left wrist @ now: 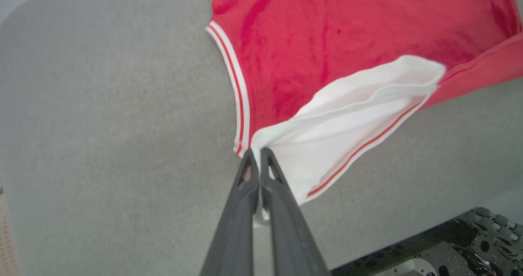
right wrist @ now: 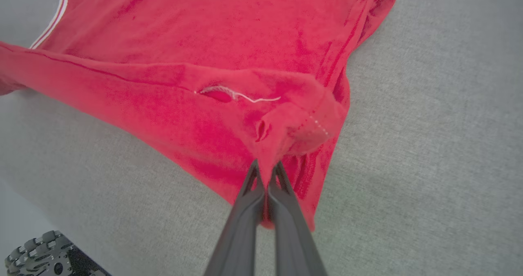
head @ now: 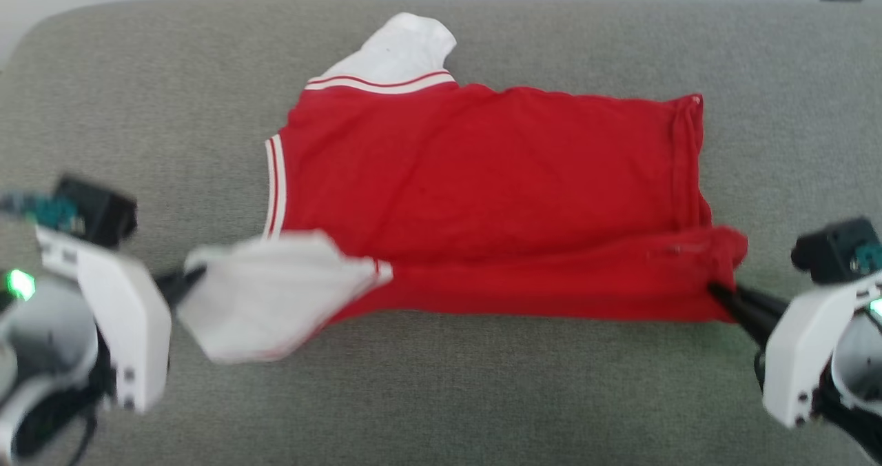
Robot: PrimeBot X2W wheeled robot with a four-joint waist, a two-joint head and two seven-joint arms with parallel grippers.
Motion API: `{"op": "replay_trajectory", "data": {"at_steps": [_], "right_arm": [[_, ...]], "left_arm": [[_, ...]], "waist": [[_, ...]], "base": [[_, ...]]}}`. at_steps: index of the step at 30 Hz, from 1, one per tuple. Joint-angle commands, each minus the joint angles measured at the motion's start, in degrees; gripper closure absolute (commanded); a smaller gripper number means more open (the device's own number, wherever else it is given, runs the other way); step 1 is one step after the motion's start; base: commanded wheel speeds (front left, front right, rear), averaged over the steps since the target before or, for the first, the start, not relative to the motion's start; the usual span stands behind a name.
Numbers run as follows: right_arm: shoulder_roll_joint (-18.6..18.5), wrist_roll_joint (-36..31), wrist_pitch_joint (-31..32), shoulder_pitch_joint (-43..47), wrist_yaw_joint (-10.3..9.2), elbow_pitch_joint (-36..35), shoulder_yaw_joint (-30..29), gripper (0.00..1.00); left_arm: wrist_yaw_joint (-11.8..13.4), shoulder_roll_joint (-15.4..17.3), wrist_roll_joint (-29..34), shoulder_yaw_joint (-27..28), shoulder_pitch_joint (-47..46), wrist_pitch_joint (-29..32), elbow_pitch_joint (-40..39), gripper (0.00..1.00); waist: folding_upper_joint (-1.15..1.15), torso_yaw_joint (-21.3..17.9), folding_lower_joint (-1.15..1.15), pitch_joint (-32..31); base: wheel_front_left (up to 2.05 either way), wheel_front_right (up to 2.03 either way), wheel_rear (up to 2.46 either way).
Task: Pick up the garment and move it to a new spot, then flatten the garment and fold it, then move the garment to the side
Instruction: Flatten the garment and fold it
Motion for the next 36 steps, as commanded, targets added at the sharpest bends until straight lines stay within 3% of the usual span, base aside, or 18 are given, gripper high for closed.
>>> {"op": "replay_trajectory", "data": {"at_steps": [1, 7, 15, 21, 25, 27, 28, 29, 30, 31, 32, 36], "right_arm": [[1.0, -1.3, 0.5, -1.6, -0.02, -0.3, -0.6, 1.00], [5.4, -7.6, 1.7, -8.1, -0.02, 3.3, -1.7, 1.00], [9.4, -12.2, 2.9, -15.6, -0.02, 11.8, -0.2, 1.00], [11.5, -14.7, 4.7, -19.9, -0.02, 18.2, 1.8, 1.00], [12.1, -14.7, 6.6, -21.7, -0.01, 21.7, 3.6, 1.00], [12.2, -14.6, 6.5, -22.6, -0.02, 22.9, 3.9, 1.00], [12.3, -14.6, 6.5, -23.1, -0.02, 23.3, 4.1, 0.95], [12.2, -14.5, 6.5, -23.5, -0.02, 23.5, 4.4, 0.69], [12.0, -14.3, 6.5, -23.8, -0.02, 23.6, 4.7, 0.53], [11.5, -14.3, 6.3, -24.0, -0.01, 23.4, 5.0, 0.18], [11.5, -14.4, 6.3, -24.0, -0.02, 23.0, 4.9, 0.00], [11.9, -14.9, 5.1, -22.9, -0.02, 20.2, 3.0, 0.00]], "left_arm": [[-1.2, -1.3, 1.5, 0.4, -2.4, 0.6, 1.6, 1.00], [-7.8, -8.3, 6.6, -0.4, -11.9, 4.6, 13.5, 1.00], [-16.4, -20.3, 7.5, -3.2, -19.4, 7.6, 34.1, 1.00], [-20.3, -27.1, 6.1, -5.1, -21.7, 10.2, 47.6, 1.00], [-21.2, -30.5, 5.2, -5.9, -22.2, 11.7, 55.8, 1.00], [-21.7, -31.7, 5.0, -6.0, -22.6, 12.0, 59.0, 0.80], [-22.0, -32.3, 4.8, -5.9, -23.0, 11.9, 60.3, 0.68], [-22.2, -32.7, 4.7, -5.8, -23.5, 11.7, 61.2, 0.53], [-22.8, -32.9, 5.1, -5.7, -24.1, 11.2, 61.7, 0.12], [-23.2, -33.0, 5.4, -5.5, -24.7, 10.7, 62.0, 0.00], [-23.6, -33.0, 5.4, -5.3, -25.2, 10.4, 62.2, 0.00], [-23.4, -32.1, 5.6, -4.9, -26.3, 10.6, 62.0, 0.00]], "waist": [[0.00, -0.7, 0.00, 0.8], [0.00, -1.7, 0.00, 3.1], [0.00, -2.6, 0.00, 6.1], [0.00, -3.2, 0.00, 7.7], [0.00, -3.6, 0.00, 8.3], [0.00, -3.7, 0.00, 8.5], [0.00, -3.7, 0.00, 8.5], [0.00, -3.7, 0.00, 8.4], [0.00, -3.6, 0.00, 8.4], [0.00, -3.6, 0.00, 8.3], [0.00, -3.5, 0.00, 8.1], [0.00, -2.9, 0.00, 7.2]], "base": [[0.00, 0.00, 0.00], [0.00, 0.00, 0.00], [0.00, 0.00, 0.00], [0.00, 0.00, 0.00], [0.00, 0.00, 0.00], [0.00, 0.00, 0.00], [0.00, 0.00, 0.00], [0.00, 0.00, 0.00], [0.00, 0.00, 0.00], [0.00, 0.00, 0.00], [0.00, 0.00, 0.00], [0.00, 0.00, 0.00]]}}
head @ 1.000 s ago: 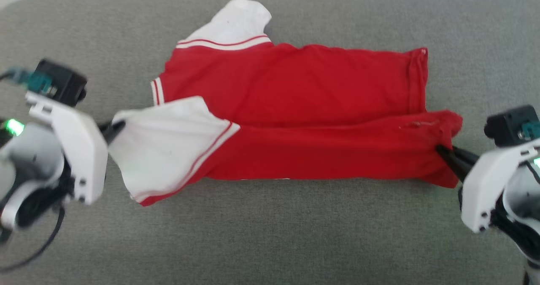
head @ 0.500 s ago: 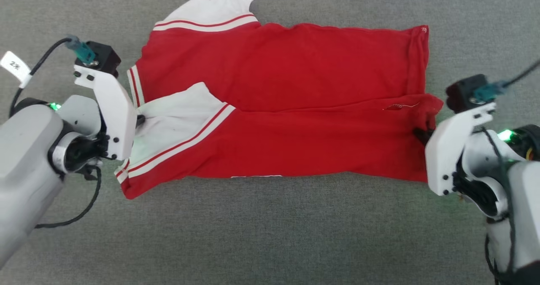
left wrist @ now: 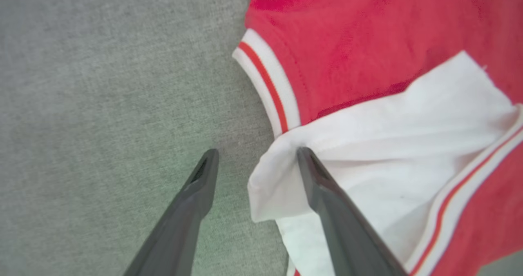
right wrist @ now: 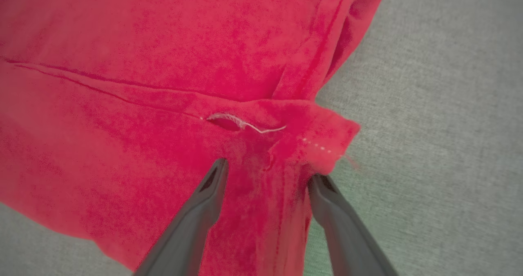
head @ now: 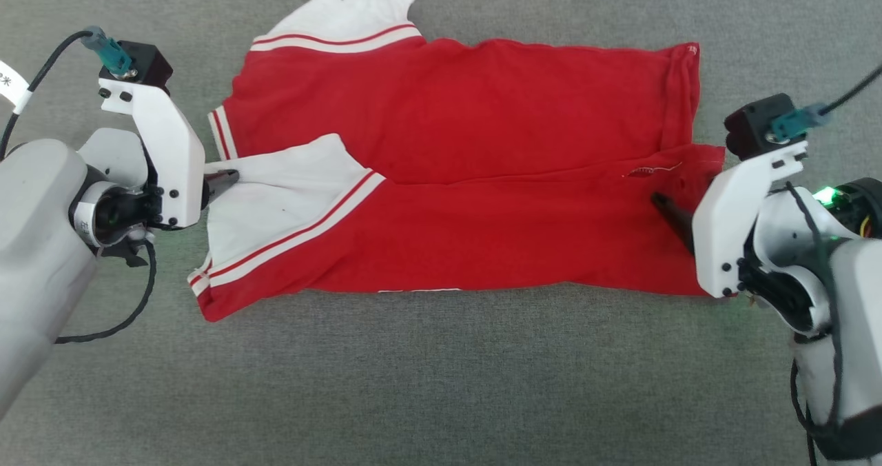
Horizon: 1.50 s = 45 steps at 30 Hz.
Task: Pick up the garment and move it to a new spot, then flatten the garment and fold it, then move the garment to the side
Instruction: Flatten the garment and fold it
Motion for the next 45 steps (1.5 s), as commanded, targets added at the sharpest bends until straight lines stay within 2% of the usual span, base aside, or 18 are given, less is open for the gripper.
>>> {"op": "replay_trajectory", "data": {"at_steps": [1, 6, 11, 13, 14, 20, 24, 28, 32, 36, 40, 45], "right_arm": [[0.5, -0.3, -0.6, 1.3, -0.01, -1.5, -0.9, 0.00], [1.2, -0.9, -2.4, 3.1, -0.01, -5.7, -3.6, 0.00], [3.4, -2.1, -7.6, 5.4, -0.02, -11.3, -6.7, 0.00], [4.0, -3.0, -10.4, 6.2, -0.02, -13.3, -7.7, 0.00], [4.8, -3.8, -13.7, 7.0, -0.01, -15.1, -8.5, 0.00], [6.7, -5.6, -23.1, 9.3, -0.02, -18.7, -10.8, 0.00], [8.1, -6.9, -28.1, 11.2, -0.01, -20.0, -13.0, 0.00], [9.7, -7.3, -31.2, 13.2, -0.01, -21.0, -16.0, 0.00], [10.9, -7.4, -32.5, 15.1, -0.01, -21.6, -17.6, 0.00], [11.8, -6.6, -32.2, 16.8, -0.01, -21.4, -17.9, 0.00], [12.2, -6.3, -31.4, 17.8, -0.01, -21.2, -17.5, 0.00], [12.0, -5.7, -28.0, 19.4, -0.01, -20.3, -16.5, 0.00]], "left_arm": [[0.3, 0.6, 0.1, 0.1, -0.5, 0.4, -0.8, 0.00], [1.7, 2.7, -0.2, 0.5, 0.4, 0.8, -5.1, 0.00], [5.2, 7.2, -0.6, 1.1, 3.3, 0.7, -14.5, 0.00], [7.3, 9.3, -1.0, 1.5, 5.0, 0.5, -19.3, 0.00], [9.5, 11.4, -1.3, 1.8, 7.2, 0.3, -24.4, 0.00], [16.5, 17.7, -3.6, 2.4, 14.9, -0.8, -38.2, 0.00], [20.4, 20.8, -5.4, 2.9, 19.8, -2.3, -43.9, 0.00], [22.9, 22.7, -6.8, 2.9, 23.3, -3.5, -46.9, 0.00], [23.8, 23.0, -7.5, 3.0, 25.2, -5.0, -46.2, 0.00], [23.1, 21.6, -8.5, 3.6, 26.4, -6.7, -42.1, 0.00], [21.4, 19.9, -8.1, 3.1, 26.6, -8.1, -36.3, 0.00], [18.7, 15.9, -9.3, 2.2, 26.5, -7.9, -28.7, 0.00]], "waist": [[0.00, 0.4, 0.00, -0.6], [0.00, 0.9, 0.00, -1.6], [0.00, 1.1, 0.00, -2.7], [0.00, 1.1, 0.00, -2.9], [0.00, 1.1, 0.00, -3.2], [0.00, 0.2, 0.00, -3.6], [0.00, -0.8, 0.00, -3.6], [0.00, -1.7, 0.00, -3.4], [0.00, -2.6, 0.00, -2.8], [0.00, -3.6, 0.00, -2.1], [0.00, -4.4, 0.00, -1.6], [0.00, -4.6, 0.00, -1.3]], "base": [[0.00, 0.00, 0.00], [0.00, 0.00, 0.00], [0.00, 0.00, 0.00], [0.00, 0.00, 0.00], [0.00, 0.00, 0.00], [0.00, 0.00, 0.00], [0.00, 0.00, 0.00], [0.00, 0.00, 0.00], [0.00, 0.00, 0.00], [0.00, 0.00, 0.00], [0.00, 0.00, 0.00], [0.00, 0.00, 0.00]]}}
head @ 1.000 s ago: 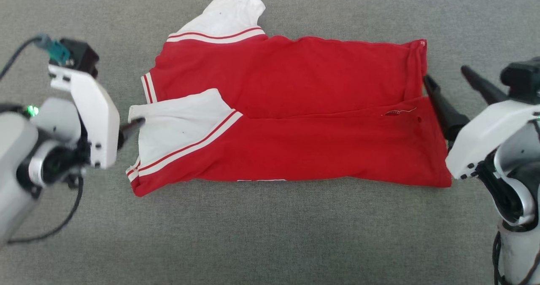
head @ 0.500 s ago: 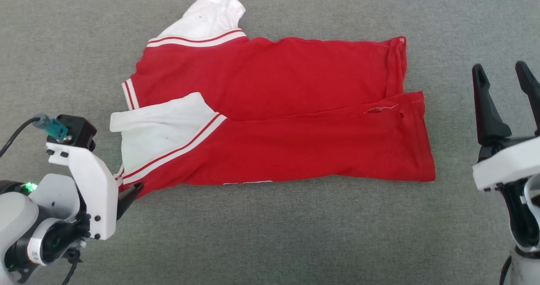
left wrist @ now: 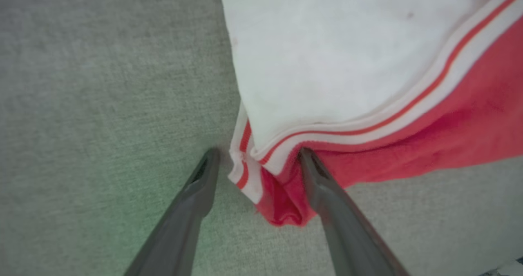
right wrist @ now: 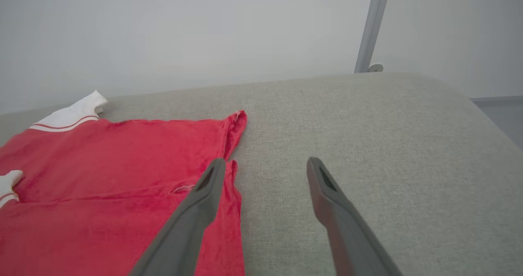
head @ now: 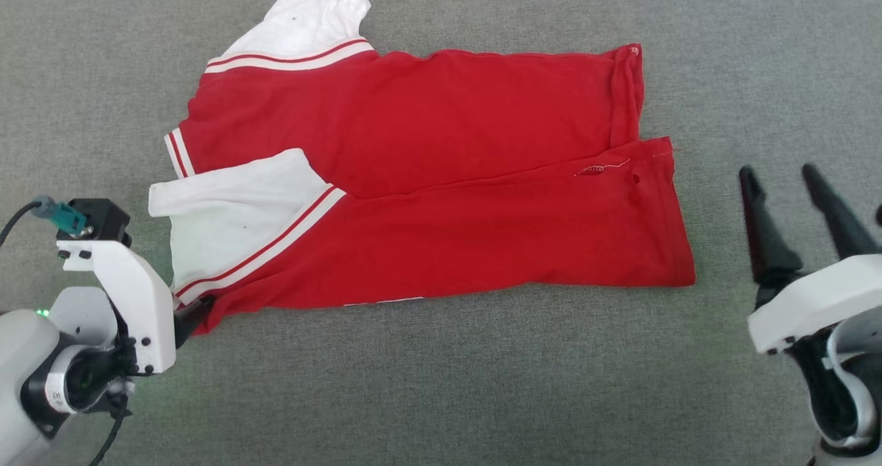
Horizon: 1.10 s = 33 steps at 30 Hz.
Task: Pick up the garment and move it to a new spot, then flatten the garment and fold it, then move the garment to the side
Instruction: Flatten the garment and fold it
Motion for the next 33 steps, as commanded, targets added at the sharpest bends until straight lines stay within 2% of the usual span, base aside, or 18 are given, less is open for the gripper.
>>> {"op": "replay_trajectory", "data": {"at_steps": [1, 3, 8, 13, 20, 23, 24, 25, 29, 33], "right_arm": [[-0.5, 0.8, 2.4, 1.0, 0.00, 0.5, 1.0, 0.00], [-0.4, 1.4, 3.5, 1.1, 0.00, 0.8, 0.9, 0.00], [-1.2, 3.5, 11.2, 1.5, 0.00, 3.2, 2.5, 0.00], [-3.3, 4.5, 18.3, 0.1, 0.00, 6.6, 4.4, 0.00], [-5.3, 4.1, 25.7, -4.7, 0.00, 15.5, 7.8, 0.00], [-5.1, 5.5, 29.4, -6.3, 0.01, 20.4, 10.2, 0.00], [-4.9, 6.0, 30.9, -6.6, 0.02, 21.9, 11.2, 0.23], [-5.1, 6.2, 32.0, -6.8, 0.07, 23.2, 12.1, 1.00], [-5.2, 6.6, 34.6, -8.2, 0.00, 25.3, 11.5, 1.00], [-5.8, 9.2, 37.0, -9.4, 0.01, 23.2, 10.9, 1.00]], "left_arm": [[-1.1, -2.5, -0.2, -1.7, 0.7, 0.9, 4.0, 0.97], [-1.6, -3.2, -0.4, -1.8, 0.6, 1.1, 5.1, 1.00], [-3.9, -5.6, 0.1, -3.0, -0.6, 2.3, 7.4, 1.00], [-5.2, -7.5, 0.6, -3.0, -2.2, 1.9, 8.3, 1.00], [-6.4, -9.3, 1.3, -3.3, -3.7, 2.1, 8.8, 1.00], [-6.8, -10.0, 1.4, -3.3, -4.2, 2.0, 8.9, 1.00], [-6.9, -10.1, 1.5, -3.3, -4.3, 2.0, 8.9, 1.00], [-7.0, -10.3, 1.6, -3.4, -4.6, 2.1, 8.9, 1.00], [-7.0, -10.4, 1.3, -3.1, -4.7, 2.1, 9.1, 1.00], [-6.4, -9.0, -0.1, -2.3, -4.3, 2.9, 8.4, 1.00]], "waist": [[-0.01, 0.0, 0.00, 0.0], [-0.01, 0.1, 0.00, 0.1], [-0.01, 0.7, 0.00, 0.1], [-0.01, 2.0, 0.00, 0.4], [-0.01, 3.4, 0.00, 0.8], [-0.01, 3.9, 0.00, 0.9], [-0.01, 4.0, 0.00, 0.9], [-0.01, 4.3, 0.00, 1.0], [-0.01, 5.0, 0.00, 0.9], [-0.01, 5.2, 0.00, 0.5]], "base": [[0.00, 0.00, 0.00], [0.00, 0.00, 0.00], [0.00, 0.00, 0.00], [0.00, 0.00, 0.00], [0.00, 0.00, 0.00], [0.00, 0.00, 0.00], [0.00, 0.00, 0.00], [0.00, 0.00, 0.00], [0.00, 0.00, 0.00], [0.00, 0.00, 0.00]]}}
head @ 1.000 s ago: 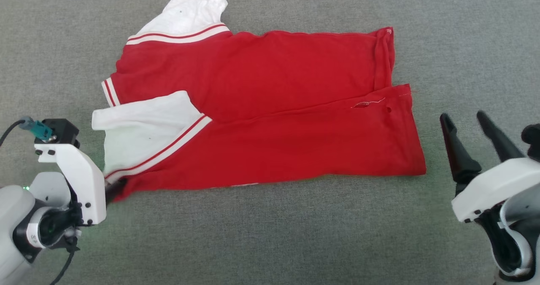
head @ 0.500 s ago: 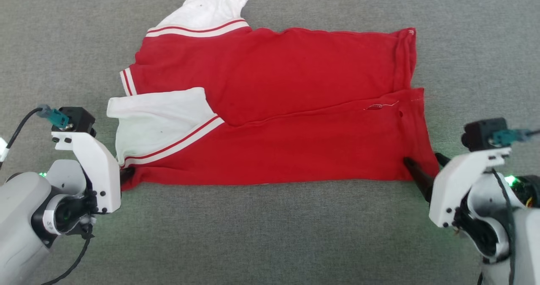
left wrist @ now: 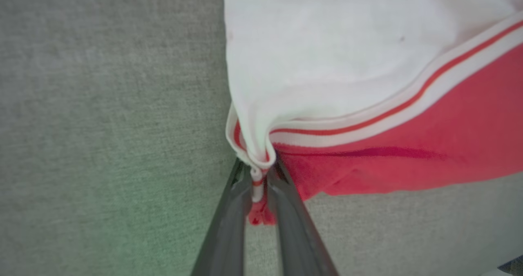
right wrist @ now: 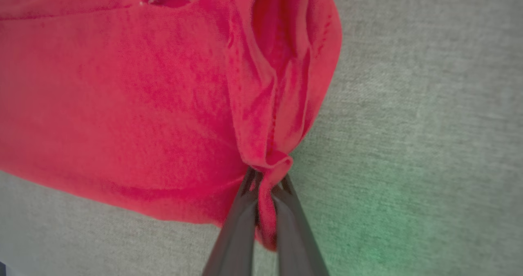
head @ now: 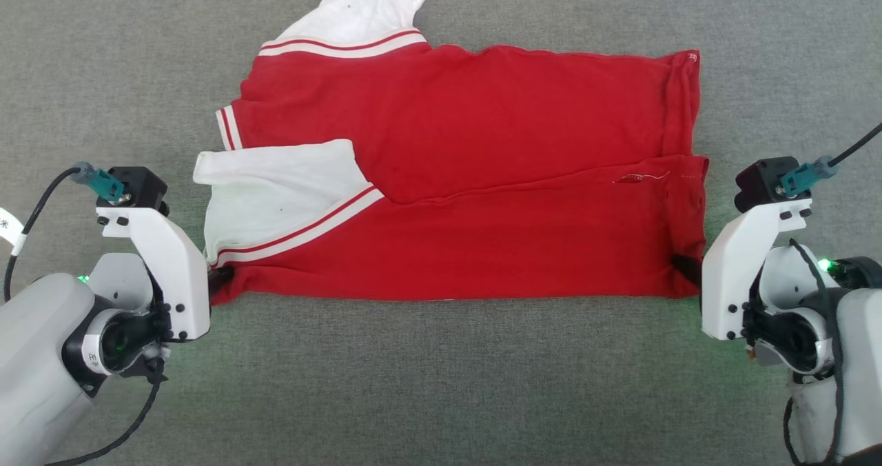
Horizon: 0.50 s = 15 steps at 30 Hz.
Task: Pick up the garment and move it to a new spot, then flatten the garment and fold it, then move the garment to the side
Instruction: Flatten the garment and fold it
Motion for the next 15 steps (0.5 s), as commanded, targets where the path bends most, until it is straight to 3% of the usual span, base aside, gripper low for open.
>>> {"op": "replay_trajectory", "data": {"at_steps": [1, 5, 15], "right_arm": [[0.2, 0.8, 2.1, 1.5, 0.01, 0.9, 0.9, 1.00], [-1.3, 2.5, 5.4, 1.4, 0.01, -3.4, -0.2, 1.00], [-4.5, 5.6, 13.1, 4.1, 0.00, -13.0, -3.4, 1.00]], "left_arm": [[0.5, -0.7, -0.7, -0.9, 1.7, 1.2, -0.3, 1.00], [2.5, 2.5, -1.9, 0.0, 2.2, 2.7, -3.5, 1.00], [10.3, 10.3, -3.6, 1.4, 5.1, 5.5, -16.4, 1.00]], "waist": [[0.00, 0.0, 0.00, -0.3], [0.00, 0.1, 0.00, -1.1], [0.00, 0.7, 0.00, -2.5]], "base": [[0.00, 0.00, 0.00], [0.00, 0.00, 0.00], [0.00, 0.00, 0.00]]}}
